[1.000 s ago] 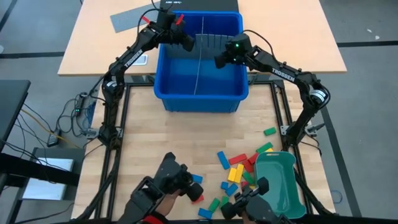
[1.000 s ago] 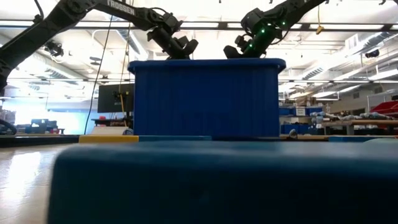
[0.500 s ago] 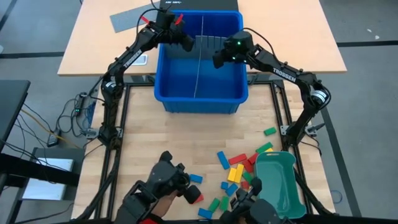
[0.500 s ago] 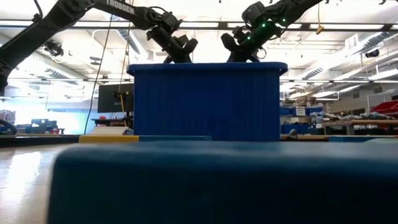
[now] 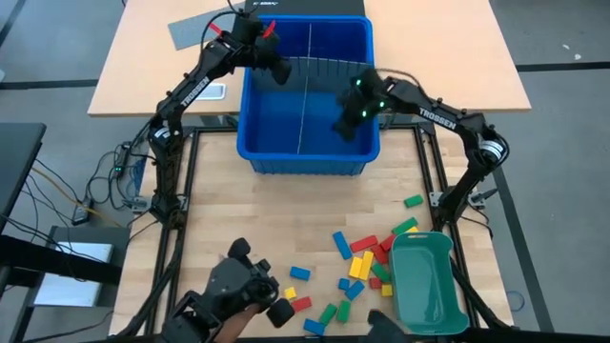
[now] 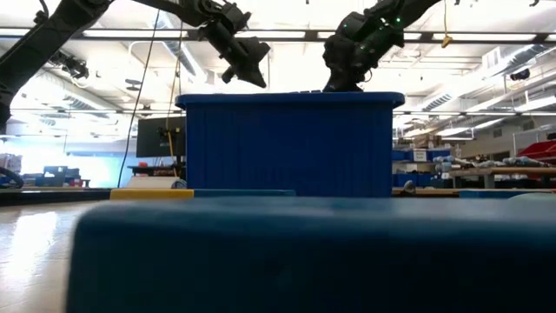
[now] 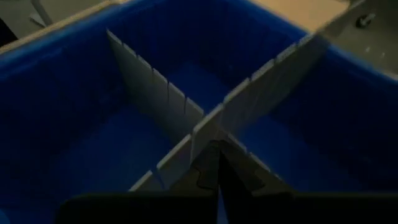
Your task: Sort Items/Unsort Items
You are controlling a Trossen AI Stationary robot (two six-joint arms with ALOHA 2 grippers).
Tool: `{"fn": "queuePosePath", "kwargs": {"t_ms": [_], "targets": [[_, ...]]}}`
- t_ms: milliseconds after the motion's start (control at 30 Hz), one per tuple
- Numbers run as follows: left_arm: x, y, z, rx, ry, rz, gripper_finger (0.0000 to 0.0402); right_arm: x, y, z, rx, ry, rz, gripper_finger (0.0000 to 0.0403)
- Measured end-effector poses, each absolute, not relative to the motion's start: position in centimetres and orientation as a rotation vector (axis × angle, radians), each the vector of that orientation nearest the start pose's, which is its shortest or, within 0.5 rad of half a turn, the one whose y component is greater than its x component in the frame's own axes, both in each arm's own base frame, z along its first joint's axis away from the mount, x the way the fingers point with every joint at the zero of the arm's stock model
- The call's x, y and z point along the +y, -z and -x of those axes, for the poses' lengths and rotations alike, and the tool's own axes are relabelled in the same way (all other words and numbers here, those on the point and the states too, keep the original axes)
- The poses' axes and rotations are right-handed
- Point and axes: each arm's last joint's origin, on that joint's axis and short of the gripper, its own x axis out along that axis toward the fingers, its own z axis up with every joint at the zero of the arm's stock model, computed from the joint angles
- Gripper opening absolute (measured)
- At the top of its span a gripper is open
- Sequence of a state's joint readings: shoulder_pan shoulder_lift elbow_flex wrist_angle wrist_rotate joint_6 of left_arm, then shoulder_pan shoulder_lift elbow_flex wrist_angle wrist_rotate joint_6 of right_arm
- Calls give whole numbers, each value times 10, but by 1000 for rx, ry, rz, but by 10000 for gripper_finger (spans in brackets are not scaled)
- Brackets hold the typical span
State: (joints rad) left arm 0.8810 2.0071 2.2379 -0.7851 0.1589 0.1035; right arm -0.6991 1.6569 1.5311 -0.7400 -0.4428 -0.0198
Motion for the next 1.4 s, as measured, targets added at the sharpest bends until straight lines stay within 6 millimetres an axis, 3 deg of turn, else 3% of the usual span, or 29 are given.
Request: {"fn": "queuePosePath", "kwargs": {"t_ms": [333, 567, 733, 867, 1033, 1167, 1300, 1400], "targets": [[327, -407, -277, 582, -630, 199, 14, -161, -279, -294, 995, 51, -502, 1], [318, -419, -272, 554, -569, 199, 14, -124, -273, -307, 1067, -51, -493, 0], [304, -434, -269, 508, -439, 128, 22, -109, -276, -311, 1069, -58, -498, 4], [295, -438, -275, 478, -368, 134, 44, -105, -297, -304, 1032, -59, -509, 15], [282, -438, -291, 485, -338, 86, 92, -108, -344, -285, 926, -52, -455, 42], [272, -437, -307, 514, -411, -30, 140, -115, -381, -264, 825, 31, -370, 73], [274, -437, -314, 479, -444, -93, 177, -122, -406, -245, 744, 101, -345, 103], [285, -421, -318, 527, -441, -55, 187, -126, -419, -231, 692, 138, -338, 118]]}}
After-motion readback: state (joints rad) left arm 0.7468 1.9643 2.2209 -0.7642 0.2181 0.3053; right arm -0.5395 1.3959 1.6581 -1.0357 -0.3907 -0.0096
